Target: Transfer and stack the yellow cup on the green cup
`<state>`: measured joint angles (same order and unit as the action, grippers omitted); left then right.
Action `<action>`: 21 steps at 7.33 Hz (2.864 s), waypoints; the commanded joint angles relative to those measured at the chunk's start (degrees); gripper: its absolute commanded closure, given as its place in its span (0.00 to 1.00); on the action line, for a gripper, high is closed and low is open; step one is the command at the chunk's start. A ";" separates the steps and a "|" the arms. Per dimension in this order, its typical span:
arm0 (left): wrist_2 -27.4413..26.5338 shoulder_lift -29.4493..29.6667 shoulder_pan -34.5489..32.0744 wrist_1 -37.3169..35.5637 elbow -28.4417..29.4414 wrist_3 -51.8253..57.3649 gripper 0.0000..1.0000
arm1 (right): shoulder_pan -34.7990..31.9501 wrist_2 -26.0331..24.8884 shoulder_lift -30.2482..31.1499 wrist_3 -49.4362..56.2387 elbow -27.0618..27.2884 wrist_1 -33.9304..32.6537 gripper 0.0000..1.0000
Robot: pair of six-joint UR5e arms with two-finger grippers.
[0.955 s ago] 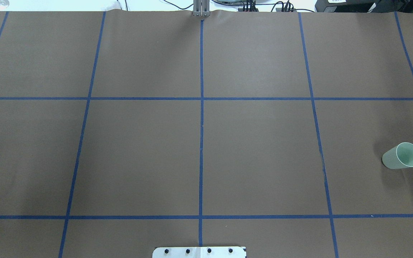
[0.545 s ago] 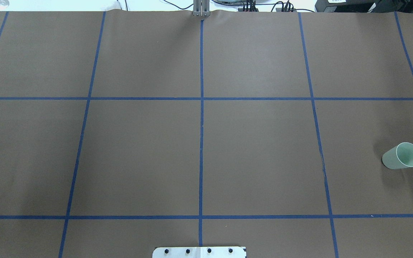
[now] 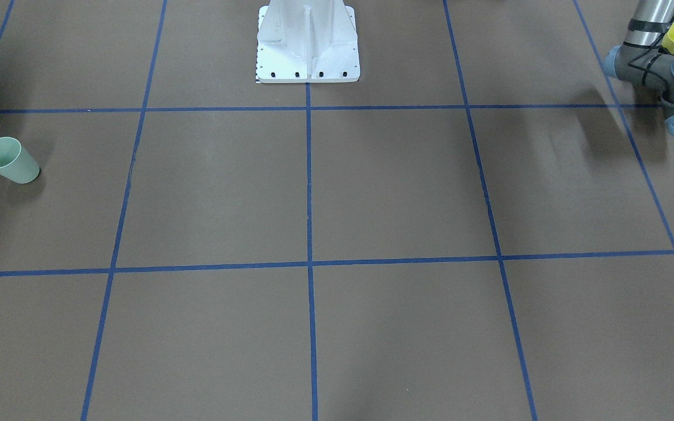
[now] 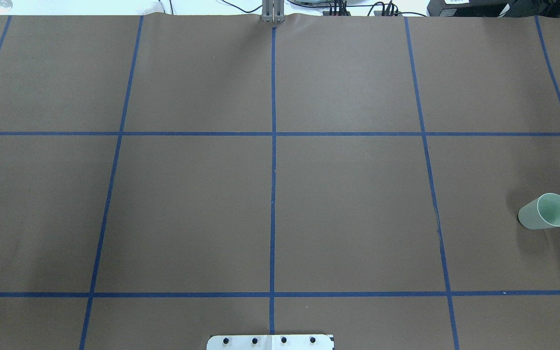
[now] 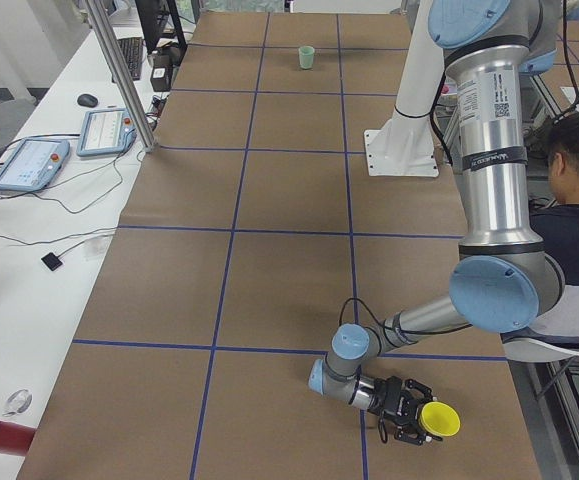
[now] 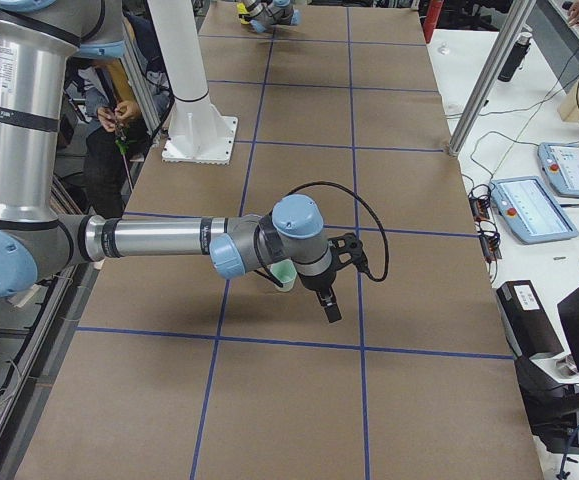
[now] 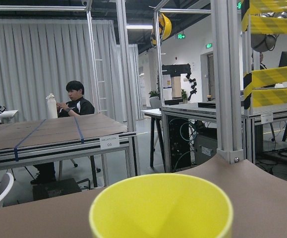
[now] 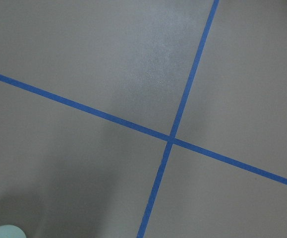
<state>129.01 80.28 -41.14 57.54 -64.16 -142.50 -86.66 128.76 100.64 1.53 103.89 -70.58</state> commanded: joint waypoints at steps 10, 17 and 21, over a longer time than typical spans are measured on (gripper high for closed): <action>-48.17 -11.10 -1.83 18.35 -7.13 8.99 0.80 | 0.00 0.00 -0.09 -0.83 -1.40 -0.18 0.00; -63.96 -11.81 -4.21 44.02 -5.28 23.11 0.88 | 0.00 -0.09 -1.49 -2.14 -1.49 -0.26 0.00; -71.07 -11.63 -5.01 58.61 -5.45 34.46 0.91 | 0.00 -0.09 -2.37 -2.15 -2.37 -0.26 0.00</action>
<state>60.48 68.56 -45.96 111.06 -69.51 -111.30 -86.66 128.67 98.41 -0.61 101.58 -70.84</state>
